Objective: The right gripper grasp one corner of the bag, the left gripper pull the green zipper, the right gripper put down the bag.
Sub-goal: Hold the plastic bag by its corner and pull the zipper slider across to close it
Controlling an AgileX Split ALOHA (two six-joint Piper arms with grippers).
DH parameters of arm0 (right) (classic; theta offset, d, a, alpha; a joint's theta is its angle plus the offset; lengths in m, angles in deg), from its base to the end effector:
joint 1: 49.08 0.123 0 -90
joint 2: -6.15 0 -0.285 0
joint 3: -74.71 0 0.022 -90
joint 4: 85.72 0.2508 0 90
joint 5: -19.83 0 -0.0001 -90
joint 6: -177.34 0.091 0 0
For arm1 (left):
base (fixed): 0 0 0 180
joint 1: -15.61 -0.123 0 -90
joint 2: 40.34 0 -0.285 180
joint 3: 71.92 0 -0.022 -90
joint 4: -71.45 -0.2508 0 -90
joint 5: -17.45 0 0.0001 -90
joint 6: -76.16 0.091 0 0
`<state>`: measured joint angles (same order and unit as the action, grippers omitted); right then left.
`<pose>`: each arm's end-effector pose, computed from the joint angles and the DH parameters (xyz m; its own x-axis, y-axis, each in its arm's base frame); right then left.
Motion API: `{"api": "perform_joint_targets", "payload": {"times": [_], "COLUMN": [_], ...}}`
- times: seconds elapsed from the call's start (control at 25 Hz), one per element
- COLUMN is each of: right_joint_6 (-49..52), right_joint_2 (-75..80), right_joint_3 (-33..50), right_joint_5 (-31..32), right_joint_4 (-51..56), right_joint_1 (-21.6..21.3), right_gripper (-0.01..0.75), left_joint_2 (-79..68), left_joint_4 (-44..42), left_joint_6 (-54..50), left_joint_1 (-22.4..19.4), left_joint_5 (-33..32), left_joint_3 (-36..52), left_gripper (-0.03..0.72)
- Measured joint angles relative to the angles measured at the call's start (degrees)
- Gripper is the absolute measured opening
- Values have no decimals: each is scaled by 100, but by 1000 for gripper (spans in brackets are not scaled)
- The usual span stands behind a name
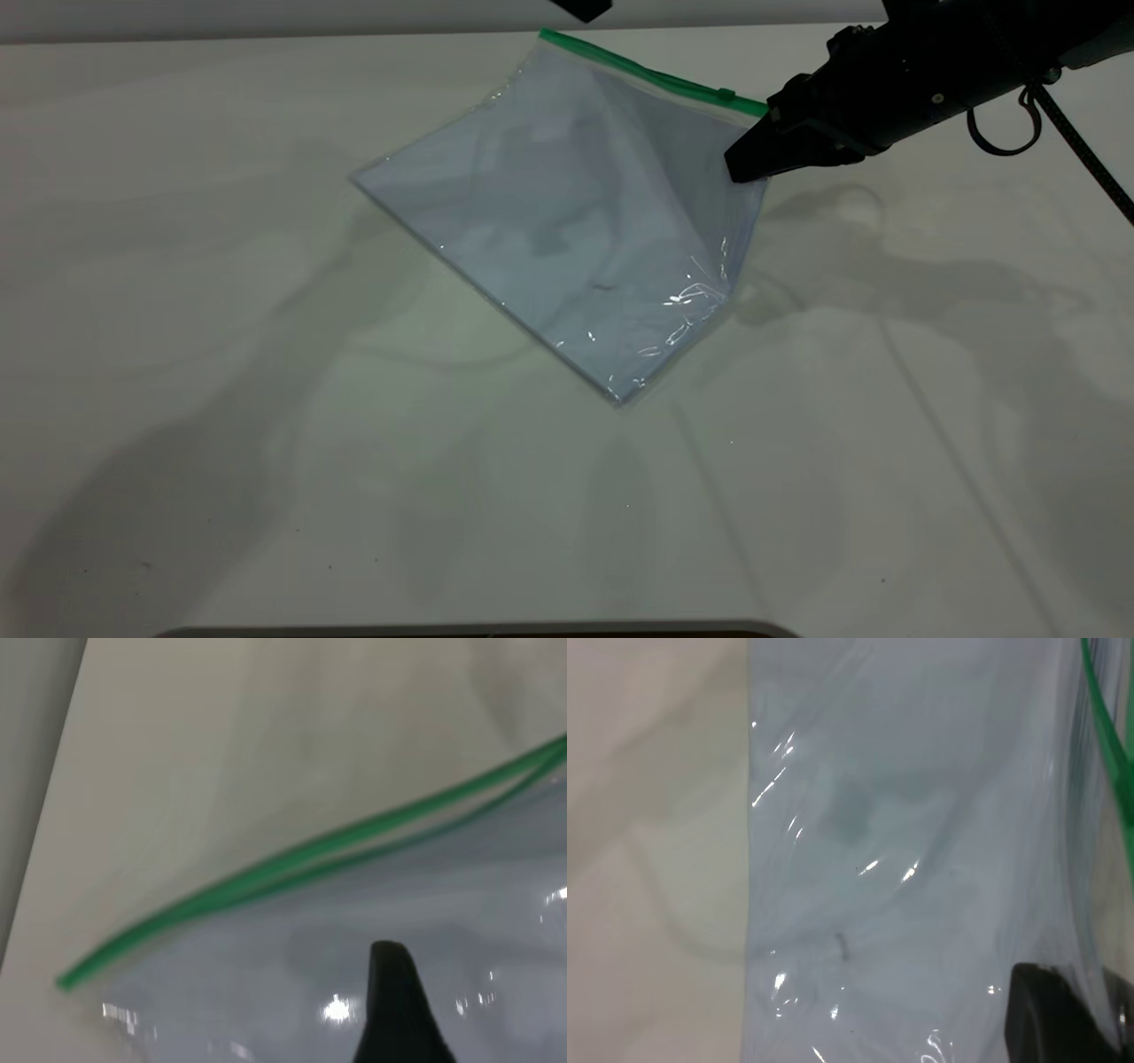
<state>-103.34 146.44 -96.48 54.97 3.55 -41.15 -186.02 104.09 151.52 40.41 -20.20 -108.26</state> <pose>0.3934 0.1078 0.0370 -0.7565 -0.2710 -0.5951 -0.5644 0.7303 0.3849 0.4701 -0.2503 0.1533 -0.0433 0.7986 -0.6003 0.9218 0.2637 0.2843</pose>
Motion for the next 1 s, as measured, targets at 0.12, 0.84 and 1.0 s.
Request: {"api": "perform_joint_targets", "payload": {"times": [0.12,0.84,1.0], "right_joint_6": [12,-1093,-1206], "right_joint_2": [0,-362,-509], "right_joint_3": [0,0,0], "right_joint_5": [0,53,115], "right_joint_4": [-6,-855,-876], "right_joint_1": [6,6,6], "right_gripper": [35,35,35], "left_joint_2": [-190,-441,-442], "left_joint_4": [183,625,747], "left_joint_6": [219,1842,2429], "left_joint_1": [0,0,0], "left_joint_5": [-268,-1315,-1418], "left_joint_3": [-330,-564,-564], "left_gripper": [499,464,464]}}
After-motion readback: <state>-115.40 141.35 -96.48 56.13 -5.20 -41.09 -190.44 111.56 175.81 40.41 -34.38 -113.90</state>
